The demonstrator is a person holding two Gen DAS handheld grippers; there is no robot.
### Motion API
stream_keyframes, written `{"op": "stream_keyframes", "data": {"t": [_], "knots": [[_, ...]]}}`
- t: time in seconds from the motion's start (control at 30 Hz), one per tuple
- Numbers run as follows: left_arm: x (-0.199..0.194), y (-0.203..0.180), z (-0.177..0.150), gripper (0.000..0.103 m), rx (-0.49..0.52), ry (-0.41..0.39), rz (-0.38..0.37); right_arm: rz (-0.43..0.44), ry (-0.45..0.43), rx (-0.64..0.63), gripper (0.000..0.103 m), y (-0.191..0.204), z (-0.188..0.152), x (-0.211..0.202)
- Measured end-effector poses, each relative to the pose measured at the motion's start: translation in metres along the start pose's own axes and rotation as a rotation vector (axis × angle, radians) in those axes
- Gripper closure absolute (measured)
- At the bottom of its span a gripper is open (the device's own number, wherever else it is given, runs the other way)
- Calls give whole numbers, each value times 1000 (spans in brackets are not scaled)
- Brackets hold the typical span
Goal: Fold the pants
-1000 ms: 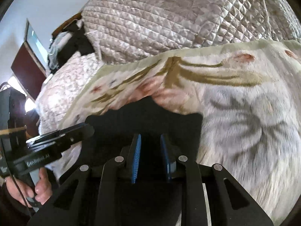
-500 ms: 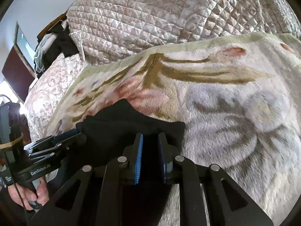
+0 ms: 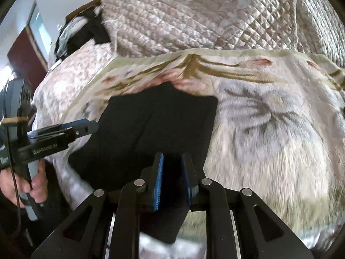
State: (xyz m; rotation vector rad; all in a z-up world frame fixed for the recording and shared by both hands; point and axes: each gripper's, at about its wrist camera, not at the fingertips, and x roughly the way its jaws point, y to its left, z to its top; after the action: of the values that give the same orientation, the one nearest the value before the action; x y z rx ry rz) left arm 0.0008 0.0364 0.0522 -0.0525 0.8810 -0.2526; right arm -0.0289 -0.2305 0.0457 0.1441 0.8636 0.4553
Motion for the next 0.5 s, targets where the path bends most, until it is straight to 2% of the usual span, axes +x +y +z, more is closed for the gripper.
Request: {"op": "stream_keyframes", "data": {"t": [0.1,0.17,0.23,0.3,0.4,0.5], "knots": [[-1,1,-17,65,8,33,-1,7,3,-14,85,4,-14,-3],[0,4,-24,65,-3,44,1,-11,22,-41,85,9,-20,2],[-3,4,-24,65,-6,36,12,-8,24,-69,85,15,-19,0],[-6,3,-22,72,4,27,33,1,21,-68,85,18,-18,-4],[-12,7,-21,72,-4,18,42,4,-9,-55,85,16,-19,-13],[-12,10,-22,72,-11,20,43,10,55,-42,85,12,-26,-4]]}}
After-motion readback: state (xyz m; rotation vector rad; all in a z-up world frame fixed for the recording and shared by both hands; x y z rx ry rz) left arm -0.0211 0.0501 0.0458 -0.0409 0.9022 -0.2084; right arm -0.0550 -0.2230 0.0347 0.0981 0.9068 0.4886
